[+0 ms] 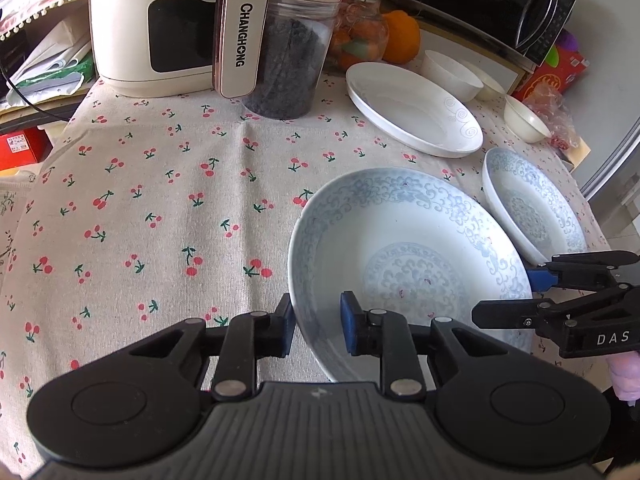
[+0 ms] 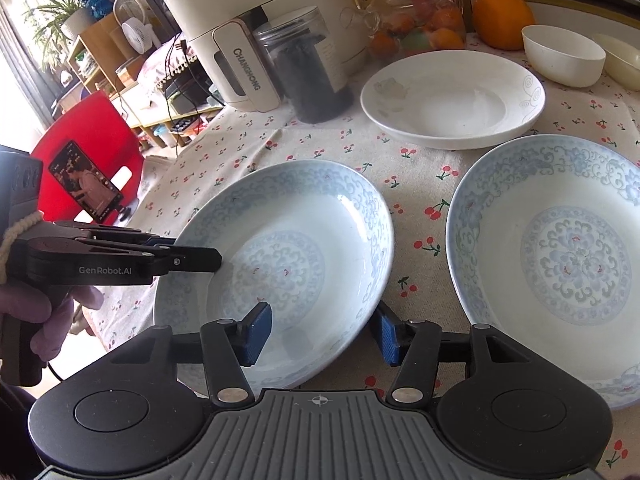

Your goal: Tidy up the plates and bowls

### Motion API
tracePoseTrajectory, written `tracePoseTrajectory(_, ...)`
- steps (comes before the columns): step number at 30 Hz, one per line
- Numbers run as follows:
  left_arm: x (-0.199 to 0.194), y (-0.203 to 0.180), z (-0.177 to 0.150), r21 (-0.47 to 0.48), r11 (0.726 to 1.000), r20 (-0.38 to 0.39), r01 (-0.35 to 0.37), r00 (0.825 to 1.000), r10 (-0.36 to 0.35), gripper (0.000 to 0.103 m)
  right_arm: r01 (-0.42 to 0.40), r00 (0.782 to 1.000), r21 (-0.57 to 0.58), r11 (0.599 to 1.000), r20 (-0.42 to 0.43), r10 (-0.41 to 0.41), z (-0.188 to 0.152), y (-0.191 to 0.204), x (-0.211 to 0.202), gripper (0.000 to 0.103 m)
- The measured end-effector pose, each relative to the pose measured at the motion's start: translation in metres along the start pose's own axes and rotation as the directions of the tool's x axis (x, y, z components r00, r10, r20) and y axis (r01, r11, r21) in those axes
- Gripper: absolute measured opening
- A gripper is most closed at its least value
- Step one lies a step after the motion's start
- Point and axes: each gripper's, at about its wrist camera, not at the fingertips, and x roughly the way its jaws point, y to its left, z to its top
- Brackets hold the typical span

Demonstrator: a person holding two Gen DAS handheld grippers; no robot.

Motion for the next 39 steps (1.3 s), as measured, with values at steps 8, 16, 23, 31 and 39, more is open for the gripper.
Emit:
tracePoseTrajectory(8, -0.002, -0.001, 0.001, 0.006, 0.999, 0.036, -0.037, 0.999, 0.036, 0.018, 0.044, 0.999, -0.034, 0.998, 0.002, -0.044, 0.001, -0.002, -0.003, 0.027)
tracePoseTrajectory(16, -0.015, 0.001, 0.007, -0.02, 0.999, 0.098, -0.039, 0.994, 0.04, 0.017, 0.04, 0.998, -0.056, 0.998, 0.054, -0.037, 0.007, 0.006, -0.016, 0.027)
tracePoseTrajectory(23, -0.022, -0.009, 0.015, -0.026, 0.999, 0.142, -0.023, 0.99, 0.026, 0.017, 0.028, 0.994, -0.035, 0.999, 0.108, -0.024, 0.019, 0.0, -0.033, 0.027)
tracePoseTrajectory(31, -0.022, -0.038, 0.028, -0.001, 1.0, 0.163, 0.001, 0.987, -0.001, 0.017, 0.042, 0.986, 0.011, 0.999, 0.161, -0.043, 0.028, -0.022, -0.055, 0.027)
tracePoseTrajectory(39, -0.004, -0.071, 0.038, 0.038, 0.999, 0.137, 0.024, 0.99, -0.029, 0.017, 0.076, 0.982, 0.045, 0.996, 0.17, -0.082, 0.025, -0.052, -0.074, 0.027)
